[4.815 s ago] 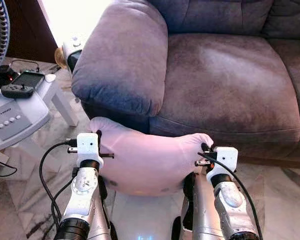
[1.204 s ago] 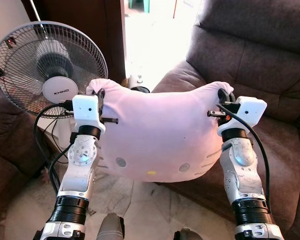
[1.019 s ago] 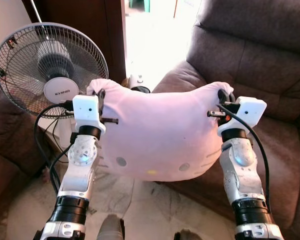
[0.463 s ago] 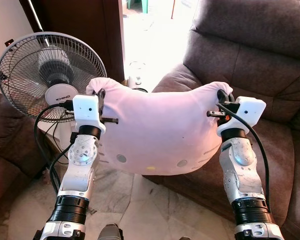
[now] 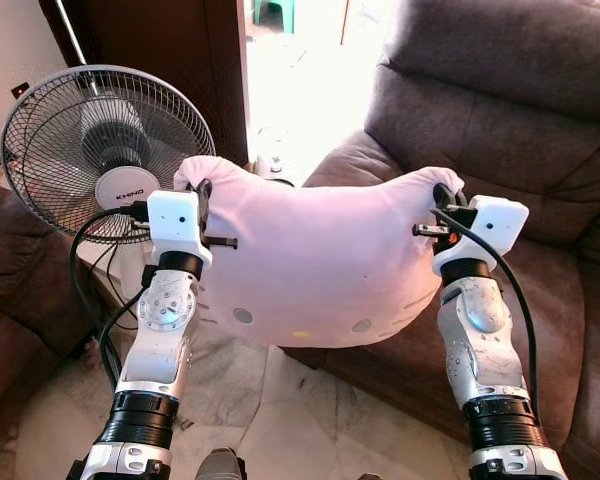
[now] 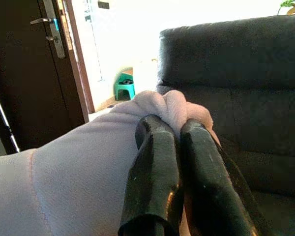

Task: Move the pillow to the sofa from floor

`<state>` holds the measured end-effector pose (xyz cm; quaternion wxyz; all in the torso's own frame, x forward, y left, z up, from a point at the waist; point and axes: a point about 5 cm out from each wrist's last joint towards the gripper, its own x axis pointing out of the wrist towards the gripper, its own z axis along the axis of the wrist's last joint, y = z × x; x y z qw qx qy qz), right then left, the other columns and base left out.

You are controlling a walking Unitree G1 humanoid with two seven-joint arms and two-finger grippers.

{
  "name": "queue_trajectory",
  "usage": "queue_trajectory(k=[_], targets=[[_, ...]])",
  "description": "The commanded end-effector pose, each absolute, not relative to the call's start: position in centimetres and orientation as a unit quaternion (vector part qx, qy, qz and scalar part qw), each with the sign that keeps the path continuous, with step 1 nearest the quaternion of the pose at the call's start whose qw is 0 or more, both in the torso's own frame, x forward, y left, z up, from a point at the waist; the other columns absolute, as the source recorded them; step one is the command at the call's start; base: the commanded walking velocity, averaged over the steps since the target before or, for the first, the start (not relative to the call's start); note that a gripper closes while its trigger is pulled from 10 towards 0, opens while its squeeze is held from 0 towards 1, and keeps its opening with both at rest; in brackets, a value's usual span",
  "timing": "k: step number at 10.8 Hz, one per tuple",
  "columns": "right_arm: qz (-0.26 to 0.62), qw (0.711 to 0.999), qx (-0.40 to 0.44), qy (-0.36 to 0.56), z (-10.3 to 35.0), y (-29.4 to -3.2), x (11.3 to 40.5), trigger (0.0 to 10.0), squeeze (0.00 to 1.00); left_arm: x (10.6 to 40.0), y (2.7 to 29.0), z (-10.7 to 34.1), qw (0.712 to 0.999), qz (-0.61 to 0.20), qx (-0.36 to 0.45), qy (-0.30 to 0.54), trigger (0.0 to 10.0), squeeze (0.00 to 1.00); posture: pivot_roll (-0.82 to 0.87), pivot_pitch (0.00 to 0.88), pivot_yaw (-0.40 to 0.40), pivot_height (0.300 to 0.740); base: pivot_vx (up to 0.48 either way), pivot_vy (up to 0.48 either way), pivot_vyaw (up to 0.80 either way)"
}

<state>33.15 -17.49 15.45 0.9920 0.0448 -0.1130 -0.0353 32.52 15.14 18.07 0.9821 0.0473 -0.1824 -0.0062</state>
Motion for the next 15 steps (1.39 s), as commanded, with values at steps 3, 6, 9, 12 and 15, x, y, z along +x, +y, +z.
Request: queue_trajectory(k=[3,6,9,12,15], targets=[[-0.039,0.989,0.053,-0.133,16.33,-17.81,33.35,10.0,0.0,32.65,14.92,18.84,0.979,-0.011,0.056,-0.197,10.0,0.0,0.09,0.065,-0.048,0.74,0.0,-0.385,0.0],[-0.034,0.989,0.051,-0.132,16.26,-17.61,33.34,10.0,0.0,32.63,14.99,18.83,0.979,-0.008,0.053,-0.196,10.0,0.0,0.09,0.065,-0.05,0.74,0.0,-0.125,0.0],[-0.03,0.989,0.049,-0.133,16.32,-17.54,33.4,10.0,0.0,32.61,15.11,18.76,0.979,-0.006,0.051,-0.196,10.0,0.0,0.09,0.067,-0.053,0.74,0.0,0.0,0.0],[-0.031,0.99,0.048,-0.131,16.17,-17.55,33.38,10.0,0.0,32.65,15.03,18.55,0.98,-0.006,0.055,-0.191,10.0,0.0,0.09,0.068,-0.054,0.74,0.0,-0.24,0.0],[-0.033,0.99,0.049,-0.128,16.09,-17.63,33.39,10.0,0.0,32.64,15.07,18.42,0.98,-0.007,0.058,-0.19,10.0,0.0,0.09,0.068,-0.054,0.74,0.0,-0.097,0.0]])
